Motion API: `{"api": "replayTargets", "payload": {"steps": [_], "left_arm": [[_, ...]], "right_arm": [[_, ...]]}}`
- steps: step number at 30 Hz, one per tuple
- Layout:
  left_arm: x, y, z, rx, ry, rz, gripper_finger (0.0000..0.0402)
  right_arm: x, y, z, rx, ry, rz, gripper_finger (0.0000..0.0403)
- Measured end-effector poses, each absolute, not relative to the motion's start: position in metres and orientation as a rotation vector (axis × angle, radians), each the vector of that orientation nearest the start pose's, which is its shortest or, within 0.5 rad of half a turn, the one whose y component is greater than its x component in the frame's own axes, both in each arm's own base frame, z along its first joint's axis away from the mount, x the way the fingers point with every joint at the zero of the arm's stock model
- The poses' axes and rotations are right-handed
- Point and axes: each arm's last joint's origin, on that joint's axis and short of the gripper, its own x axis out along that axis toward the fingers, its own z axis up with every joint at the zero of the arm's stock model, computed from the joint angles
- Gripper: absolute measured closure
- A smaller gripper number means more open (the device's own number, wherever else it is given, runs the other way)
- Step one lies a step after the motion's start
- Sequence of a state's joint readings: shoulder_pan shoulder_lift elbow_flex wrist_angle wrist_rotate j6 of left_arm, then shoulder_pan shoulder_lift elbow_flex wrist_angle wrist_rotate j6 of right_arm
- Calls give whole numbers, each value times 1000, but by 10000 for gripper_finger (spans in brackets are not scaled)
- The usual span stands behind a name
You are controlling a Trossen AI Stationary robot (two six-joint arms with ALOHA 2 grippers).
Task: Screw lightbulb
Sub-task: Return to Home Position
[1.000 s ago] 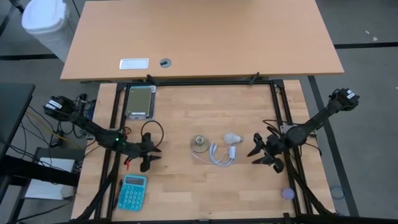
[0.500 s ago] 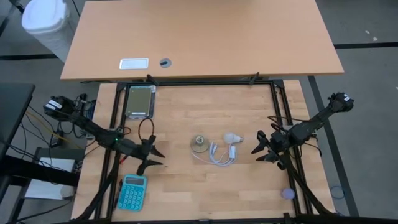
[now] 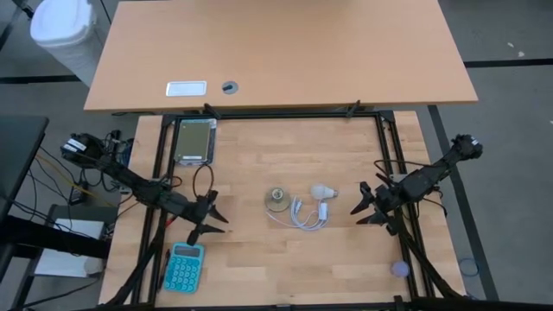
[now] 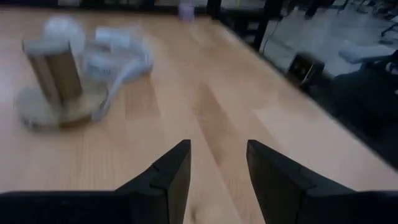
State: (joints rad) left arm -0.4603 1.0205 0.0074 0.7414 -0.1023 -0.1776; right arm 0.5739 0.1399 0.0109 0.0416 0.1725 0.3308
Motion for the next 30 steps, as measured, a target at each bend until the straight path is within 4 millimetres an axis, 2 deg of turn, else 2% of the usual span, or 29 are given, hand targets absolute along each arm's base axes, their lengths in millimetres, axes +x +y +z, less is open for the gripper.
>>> {"api": "replayTargets", "payload": {"steps": [4, 8, 12, 24, 30], "left_arm": [[137, -65, 114, -86, 423, -312, 240], [135, -63, 109, -155, 494, -268, 240], [137, -63, 113, -237, 461, -244, 240], [138, -64, 121, -264, 387, -259, 240], [136, -63, 137, -303, 267, -284, 240]], "right_arm": [[89, 52, 163, 309, 111, 393, 233], [86, 50, 168, 332, 50, 403, 232], [84, 48, 173, 350, 4, 410, 233], [84, 49, 170, 343, 23, 419, 232], [84, 49, 170, 343, 24, 420, 233]]}}
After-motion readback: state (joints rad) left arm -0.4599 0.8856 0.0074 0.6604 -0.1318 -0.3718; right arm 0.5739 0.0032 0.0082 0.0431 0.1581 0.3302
